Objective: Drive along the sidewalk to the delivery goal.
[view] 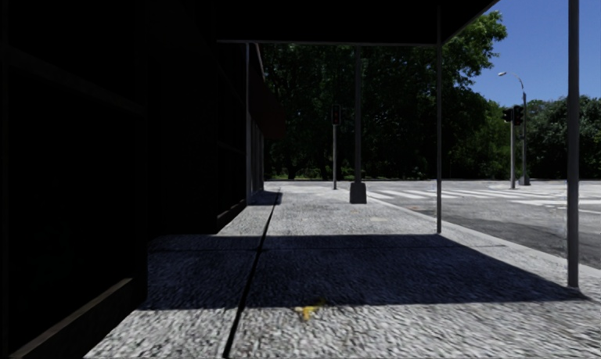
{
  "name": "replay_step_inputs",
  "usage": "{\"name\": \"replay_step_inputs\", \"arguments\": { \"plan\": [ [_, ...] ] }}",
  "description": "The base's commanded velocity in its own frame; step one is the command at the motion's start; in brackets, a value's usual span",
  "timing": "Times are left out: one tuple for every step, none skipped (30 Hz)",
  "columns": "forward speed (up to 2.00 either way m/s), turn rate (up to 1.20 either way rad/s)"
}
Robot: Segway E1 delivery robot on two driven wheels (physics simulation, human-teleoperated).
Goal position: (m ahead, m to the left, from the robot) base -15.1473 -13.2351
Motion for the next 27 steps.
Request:
{"name": "replay_step_inputs", "arguments": {
  "plan": [
    [2.00,0.00],
    [2.00,0.00],
    [2.00,0.00],
    [2.00,0.00],
    [2.00,0.00],
    [2.00,0.00],
    [2.00,0.00],
    [2.00,0.00],
    [2.00,0.00],
    [2.00,0.00],
    [2.00,0.00],
    [2.00,0.00],
    [2.00,0.00],
    [2.00,0.00],
    [2.00,0.00],
    [2.00,0.00],
    [2.00,0.00],
    [2.00,0.00],
    [2.00,0.00],
    [2.00,0.00],
    [2.00,0.00],
    [2.00,0.00],
    [2.00,0.00],
    [2.00,0.00],
    [2.00,0.00],
    [2.00,0.00],
    [2.00,0.00]
  ]
}}
